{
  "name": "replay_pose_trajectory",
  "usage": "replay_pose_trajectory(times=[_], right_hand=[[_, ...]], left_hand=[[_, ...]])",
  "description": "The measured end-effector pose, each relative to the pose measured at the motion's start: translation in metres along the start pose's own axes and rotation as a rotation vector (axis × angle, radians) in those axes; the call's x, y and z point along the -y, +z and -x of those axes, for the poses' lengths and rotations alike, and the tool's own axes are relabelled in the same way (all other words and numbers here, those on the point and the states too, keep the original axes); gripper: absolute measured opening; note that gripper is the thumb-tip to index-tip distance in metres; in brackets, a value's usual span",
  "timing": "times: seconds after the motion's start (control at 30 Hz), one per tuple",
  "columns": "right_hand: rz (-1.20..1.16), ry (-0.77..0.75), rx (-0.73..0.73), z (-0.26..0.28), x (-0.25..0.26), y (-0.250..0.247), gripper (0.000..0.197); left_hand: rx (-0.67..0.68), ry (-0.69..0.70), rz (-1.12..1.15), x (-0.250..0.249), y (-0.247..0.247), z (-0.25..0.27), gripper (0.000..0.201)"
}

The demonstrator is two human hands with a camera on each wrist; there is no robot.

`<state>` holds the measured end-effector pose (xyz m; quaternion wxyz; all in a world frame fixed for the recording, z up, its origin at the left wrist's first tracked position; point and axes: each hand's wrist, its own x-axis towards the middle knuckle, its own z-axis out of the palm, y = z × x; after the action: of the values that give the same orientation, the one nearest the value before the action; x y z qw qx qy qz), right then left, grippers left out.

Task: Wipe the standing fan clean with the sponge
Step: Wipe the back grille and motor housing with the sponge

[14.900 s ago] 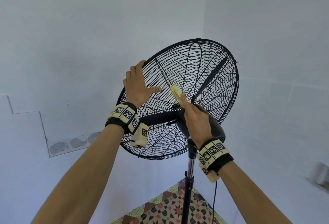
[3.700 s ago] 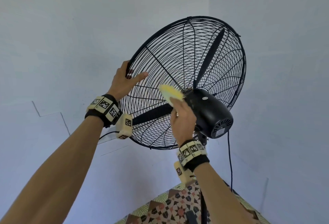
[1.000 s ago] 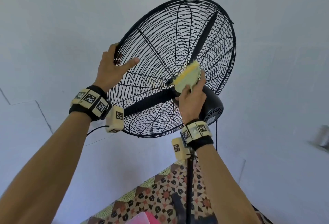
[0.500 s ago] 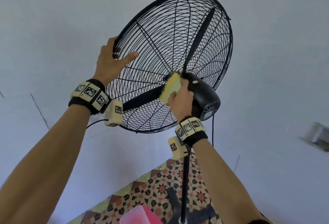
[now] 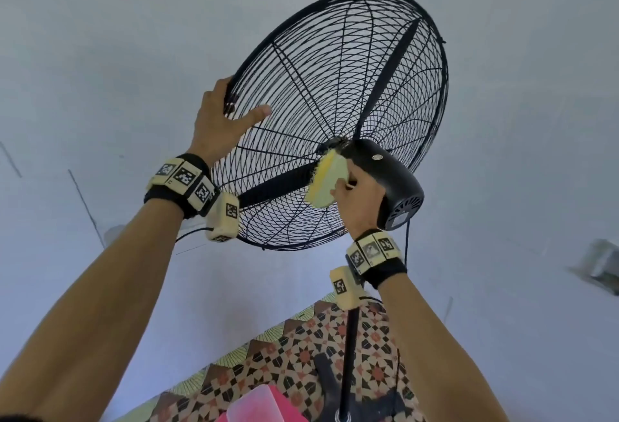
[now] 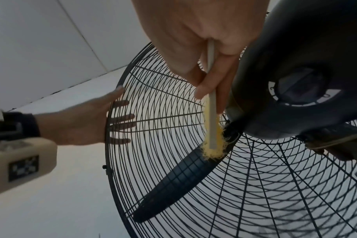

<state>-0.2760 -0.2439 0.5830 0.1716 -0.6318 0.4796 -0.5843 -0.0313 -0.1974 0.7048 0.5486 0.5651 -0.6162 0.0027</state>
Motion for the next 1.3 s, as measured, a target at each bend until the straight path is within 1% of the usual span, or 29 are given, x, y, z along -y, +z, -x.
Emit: replay_pose_trajectory(times=[0.1, 0.2, 0.27, 0.3, 0.33, 0.4, 0.47, 0.5, 0.57, 0.63, 0.7, 0.73, 0.8, 0.83, 0.9, 0.97, 1.0, 1.07, 1.17, 1.23, 1.3], right_hand=[[-0.024, -0.036, -0.111, -0.005, 0.013, -0.007, 0.042], [-0.168, -0.018, -0.264, 0.002, 0.041, -0.019, 0.041], [-0.313, -0.019, -0.362, 0.012, 0.064, -0.024, 0.031], [-0.368, -0.045, -0.380, 0.017, 0.077, -0.024, 0.024], [-0.386, -0.093, -0.367, 0.022, 0.089, -0.023, 0.018], [-0.307, -0.272, -0.252, 0.030, 0.118, -0.019, 0.014], [-0.125, -0.503, -0.098, 0.033, 0.148, -0.011, 0.018], [-0.061, -0.617, -0.047, 0.031, 0.161, -0.005, 0.020], [0.014, -0.821, 0.011, 0.024, 0.184, 0.014, 0.023], [0.107, -0.954, 0.101, 0.017, 0.203, 0.034, 0.029], [0.256, -1.034, 0.259, 0.012, 0.216, 0.047, 0.038], [0.341, -1.059, 0.332, 0.011, 0.220, 0.049, 0.039], [0.482, -1.060, 0.442, 0.007, 0.225, 0.046, 0.031], [0.536, -1.035, 0.463, 0.003, 0.225, 0.042, 0.024], [0.568, -0.963, 0.430, -0.003, 0.226, 0.032, 0.017], [0.460, -0.910, 0.378, -0.006, 0.227, 0.026, 0.018], [0.388, -0.891, 0.374, -0.006, 0.227, 0.027, 0.020], [0.322, -0.902, 0.416, -0.004, 0.227, 0.033, 0.022], [0.410, -0.955, 0.444, -0.003, 0.223, 0.037, 0.022], [0.501, -0.966, 0.419, -0.006, 0.221, 0.032, 0.020], [0.496, -0.970, 0.379, -0.005, 0.222, 0.029, 0.018]], left_hand=[[-0.014, -0.006, 0.041, 0.011, 0.006, 0.014, 0.089], [-0.061, -0.044, 0.094, 0.019, 0.013, 0.025, 0.089], [-0.070, -0.052, 0.124, 0.025, 0.013, 0.029, 0.092], [-0.062, -0.044, 0.127, 0.030, 0.012, 0.031, 0.095], [-0.047, -0.037, 0.127, 0.036, 0.012, 0.033, 0.098], [-0.021, -0.048, 0.133, 0.050, 0.012, 0.040, 0.105], [-0.001, -0.076, 0.135, 0.064, 0.015, 0.048, 0.111], [0.006, -0.087, 0.131, 0.071, 0.017, 0.051, 0.112], [0.013, -0.096, 0.134, 0.080, 0.017, 0.055, 0.110], [0.024, -0.090, 0.133, 0.086, 0.016, 0.055, 0.108], [0.048, -0.089, 0.093, 0.090, 0.013, 0.053, 0.109], [0.061, -0.094, 0.078, 0.091, 0.012, 0.052, 0.109], [0.074, -0.086, 0.068, 0.092, 0.012, 0.051, 0.107], [0.076, -0.080, 0.065, 0.092, 0.012, 0.051, 0.107], [0.082, -0.074, 0.063, 0.091, 0.015, 0.051, 0.109], [0.081, -0.070, 0.076, 0.090, 0.015, 0.050, 0.108], [0.082, -0.070, 0.080, 0.090, 0.015, 0.050, 0.107], [0.083, -0.072, 0.071, 0.092, 0.015, 0.051, 0.104], [0.093, -0.073, 0.049, 0.093, 0.013, 0.053, 0.103], [0.103, -0.073, 0.051, 0.093, 0.012, 0.053, 0.105], [0.111, -0.083, 0.053, 0.091, 0.012, 0.053, 0.105]])
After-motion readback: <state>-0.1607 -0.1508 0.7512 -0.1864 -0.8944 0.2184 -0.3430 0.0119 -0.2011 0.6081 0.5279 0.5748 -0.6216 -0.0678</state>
